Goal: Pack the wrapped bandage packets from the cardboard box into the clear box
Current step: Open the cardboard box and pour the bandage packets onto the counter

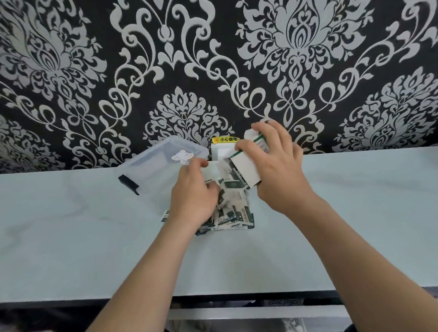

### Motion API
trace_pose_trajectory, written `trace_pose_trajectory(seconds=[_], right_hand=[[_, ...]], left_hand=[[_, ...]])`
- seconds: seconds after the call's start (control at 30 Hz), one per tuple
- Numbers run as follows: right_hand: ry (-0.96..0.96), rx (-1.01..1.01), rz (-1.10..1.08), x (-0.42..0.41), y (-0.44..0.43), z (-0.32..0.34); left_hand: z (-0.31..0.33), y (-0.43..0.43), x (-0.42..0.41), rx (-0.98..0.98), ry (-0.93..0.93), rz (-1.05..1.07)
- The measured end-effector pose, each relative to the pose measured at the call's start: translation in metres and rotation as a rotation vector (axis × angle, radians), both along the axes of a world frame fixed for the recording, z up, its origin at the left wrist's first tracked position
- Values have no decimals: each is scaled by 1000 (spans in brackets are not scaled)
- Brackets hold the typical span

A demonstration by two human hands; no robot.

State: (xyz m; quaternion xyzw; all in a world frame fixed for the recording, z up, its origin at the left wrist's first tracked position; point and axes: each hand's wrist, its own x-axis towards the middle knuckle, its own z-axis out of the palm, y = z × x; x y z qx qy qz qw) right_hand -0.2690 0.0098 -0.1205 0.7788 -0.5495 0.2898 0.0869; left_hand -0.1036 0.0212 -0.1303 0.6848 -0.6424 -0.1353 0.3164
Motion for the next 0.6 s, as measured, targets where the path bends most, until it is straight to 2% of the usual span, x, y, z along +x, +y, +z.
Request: trace_pose_trajectory(seconds=[0.07, 0.13, 0.17, 0.23, 0.3, 0.4, 0.6], right_hand=[[16, 36, -13, 4, 0, -4], [19, 50, -35, 4, -1, -6], [13, 56, -46, 3, -2, -7], [-4, 68, -63, 1, -4, -8], [-11, 64, -87, -3, -5, -8], [-37, 25, -127, -12, -6, -3], [-21, -35, -85, -4, -2, -1]], left_hand=[[-5, 7, -3, -139, -119, -14], [0, 11, -2, -242, -56, -52], [3, 12, -1, -230, 22, -102], [3, 16, 0, -40, 65, -250], [-6, 20, -2, 114, -111, -318], [-26, 18, -6, 201, -328, -293], [-45, 14, 5, 272, -414, -161]])
